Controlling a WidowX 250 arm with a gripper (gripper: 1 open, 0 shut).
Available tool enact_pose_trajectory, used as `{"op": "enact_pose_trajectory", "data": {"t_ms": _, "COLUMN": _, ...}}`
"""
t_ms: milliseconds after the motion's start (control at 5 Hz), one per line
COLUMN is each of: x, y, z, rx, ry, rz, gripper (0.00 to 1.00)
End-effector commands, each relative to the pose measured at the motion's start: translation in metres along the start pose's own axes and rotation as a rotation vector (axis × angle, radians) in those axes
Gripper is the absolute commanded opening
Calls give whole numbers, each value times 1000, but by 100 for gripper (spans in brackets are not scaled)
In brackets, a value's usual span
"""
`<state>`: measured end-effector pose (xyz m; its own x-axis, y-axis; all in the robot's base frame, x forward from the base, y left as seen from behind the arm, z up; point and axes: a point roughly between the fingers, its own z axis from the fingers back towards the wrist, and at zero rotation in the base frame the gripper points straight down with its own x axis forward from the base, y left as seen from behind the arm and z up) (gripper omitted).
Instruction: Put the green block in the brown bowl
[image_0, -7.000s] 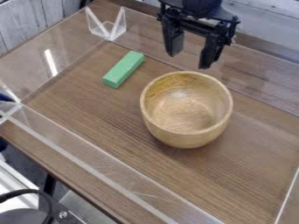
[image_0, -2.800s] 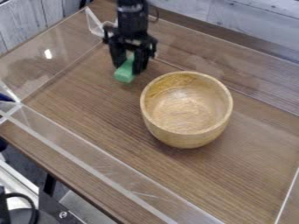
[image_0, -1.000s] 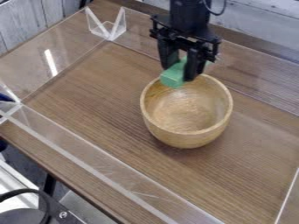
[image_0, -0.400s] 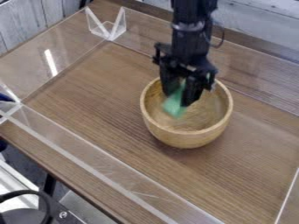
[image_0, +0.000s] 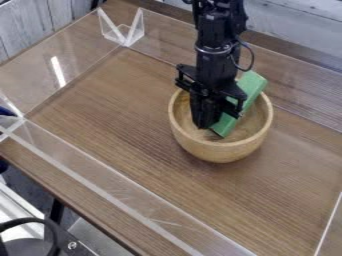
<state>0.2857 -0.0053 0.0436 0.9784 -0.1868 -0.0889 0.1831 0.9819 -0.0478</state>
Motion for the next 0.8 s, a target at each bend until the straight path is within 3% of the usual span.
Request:
{"op": "enact_pose_trajectory", "data": {"t_ms": 0, "x": 12, "y": 2, "z": 16, "rx": 18, "ry": -45, "rz": 1, "gripper": 100}}
{"op": "enact_pose_trajectory", "data": {"t_ms": 200, "x": 12, "y": 5, "z": 25, "rx": 22, "ry": -52, "rz": 11, "gripper": 100}}
{"op": "enact_pose_trajectory", "data": {"t_ms": 600, "x": 12, "y": 3, "z": 19, "rx": 14, "ry": -106, "rz": 17, "gripper": 100}}
